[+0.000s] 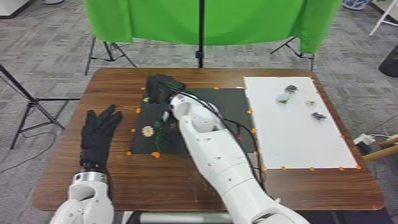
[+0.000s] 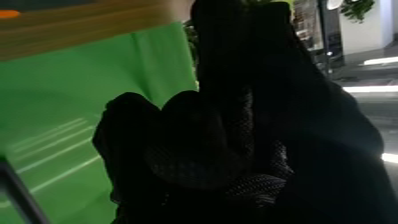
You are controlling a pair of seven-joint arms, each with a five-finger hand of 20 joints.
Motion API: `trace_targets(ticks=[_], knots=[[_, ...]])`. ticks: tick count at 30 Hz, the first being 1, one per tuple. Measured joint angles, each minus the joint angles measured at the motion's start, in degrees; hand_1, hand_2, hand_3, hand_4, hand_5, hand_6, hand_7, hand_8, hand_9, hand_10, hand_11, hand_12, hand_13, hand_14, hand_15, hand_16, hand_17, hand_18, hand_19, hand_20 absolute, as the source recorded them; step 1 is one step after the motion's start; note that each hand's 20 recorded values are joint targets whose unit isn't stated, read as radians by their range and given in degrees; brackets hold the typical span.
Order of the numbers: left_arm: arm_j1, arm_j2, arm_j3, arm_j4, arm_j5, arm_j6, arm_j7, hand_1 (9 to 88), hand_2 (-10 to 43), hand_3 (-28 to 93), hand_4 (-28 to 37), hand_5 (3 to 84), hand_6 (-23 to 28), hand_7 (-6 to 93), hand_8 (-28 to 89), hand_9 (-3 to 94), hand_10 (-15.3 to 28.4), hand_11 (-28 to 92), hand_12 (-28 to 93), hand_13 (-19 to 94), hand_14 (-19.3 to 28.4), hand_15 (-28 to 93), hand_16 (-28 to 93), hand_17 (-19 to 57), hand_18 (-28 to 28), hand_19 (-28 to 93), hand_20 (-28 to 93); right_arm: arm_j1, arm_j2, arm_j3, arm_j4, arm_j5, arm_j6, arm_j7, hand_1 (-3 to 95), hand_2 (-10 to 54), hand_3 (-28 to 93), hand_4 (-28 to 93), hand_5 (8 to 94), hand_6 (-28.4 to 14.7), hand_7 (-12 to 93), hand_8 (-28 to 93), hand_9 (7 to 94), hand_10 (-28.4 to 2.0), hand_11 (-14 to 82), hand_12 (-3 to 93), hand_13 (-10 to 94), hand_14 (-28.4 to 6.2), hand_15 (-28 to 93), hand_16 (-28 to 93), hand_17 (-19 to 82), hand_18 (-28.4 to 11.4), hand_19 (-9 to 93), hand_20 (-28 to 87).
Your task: Arrange flowers
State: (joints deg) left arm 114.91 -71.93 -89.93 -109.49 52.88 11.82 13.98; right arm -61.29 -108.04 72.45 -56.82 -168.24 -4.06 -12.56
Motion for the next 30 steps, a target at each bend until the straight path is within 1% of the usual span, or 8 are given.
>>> trace_targets(ticks=[5, 12, 20, 25, 28, 30], knots=[[0.0, -0.01, 0.01, -0.02, 0.05, -0.17, 0.00, 13.7, 15.2, 58, -28.3, 43.2, 5.3, 5.0, -6, 45.5, 12.1, 9, 11, 32, 12.5, 9, -1, 5.8, 7.9, 2, 15, 0.3, -0.1, 0.7, 0.9, 0.0, 1.0, -0.6, 62.5, -9.5, 54, -18, 78.7, 2.4, 20, 7, 92.7, -8.9, 11.9, 40.8, 90, -1.5, 68, 35, 68, -10.9, 93, 67], [0.1, -0.09, -0.03, -0.15, 0.21, -0.65, 0.00, 12.7, 10.5, 60, -28.3, 42.9, 5.2, 5.1, -6, 45.2, 12.0, 10, 12, 32, 12.6, 9, -1, 5.6, 8.2, 1, 15, 0.1, -0.1, 1.1, 0.9, 0.0, 3.3, -2.6, 61.1, -9.5, 54, -18, 77.6, 2.8, 20, 7, 91.8, -9.0, 12.1, 41.5, 90, -1.6, 68, 35, 68, -11.1, 93, 67], [0.4, -0.17, -0.17, -0.37, 0.37, -0.92, -0.18, 12.6, 8.4, 61, -28.3, 42.8, 5.2, 5.0, -6, 44.9, 12.0, 10, 12, 32, 12.7, 9, -1, 5.4, 8.3, 1, 15, -0.1, 0.6, 0.8, 0.5, 0.0, 3.1, -4.1, 61.4, -9.5, 54, -19, 80.2, 3.9, 22, 8, 91.5, -8.8, 12.5, 42.3, 89, -1.7, 69, 35, 67, -11.0, 93, 67], [0.7, -0.25, -0.35, -0.53, 0.56, -1.01, -0.25, 12.4, 6.9, 63, -28.3, 42.6, 5.0, 5.1, -6, 44.7, 11.8, 10, 12, 32, 12.8, 9, -1, 5.4, 8.3, 1, 15, -0.1, 3.0, -2.0, -1.1, 0.1, 2.4, -4.7, 61.4, -9.5, 55, -19, 80.4, 3.9, 23, 8, 91.5, -8.6, 12.6, 42.4, 89, -1.7, 69, 35, 67, -11.1, 93, 67], [0.8, -0.30, -0.39, -0.61, 1.06, -1.04, -0.40, 13.3, 4.9, 64, -28.3, 42.2, 4.4, 5.6, -6, 44.0, 11.7, 10, 12, 31, 13.5, 9, 0, 4.6, 9.4, 1, 16, 0.0, 5.7, -5.8, -3.0, 0.1, 1.7, -4.4, 61.1, -9.5, 55, -19, 80.5, 3.8, 22, 8, 91.4, -8.6, 12.7, 42.4, 89, -1.7, 69, 35, 67, -11.1, 93, 67], [0.8, -0.34, -0.39, -0.62, 1.65, -1.18, -0.59, 14.1, 4.2, 64, -28.3, 42.0, 4.2, 5.8, -6, 43.6, 11.5, 10, 12, 31, 13.7, 9, 0, 4.2, 10.0, 1, 16, 0.2, 7.7, -8.6, -4.7, 0.1, 0.8, -3.4, 61.0, -9.5, 55, -19, 80.6, 3.6, 22, 8, 91.4, -8.6, 12.8, 42.4, 89, -1.7, 69, 35, 66, -11.1, 93, 66]])
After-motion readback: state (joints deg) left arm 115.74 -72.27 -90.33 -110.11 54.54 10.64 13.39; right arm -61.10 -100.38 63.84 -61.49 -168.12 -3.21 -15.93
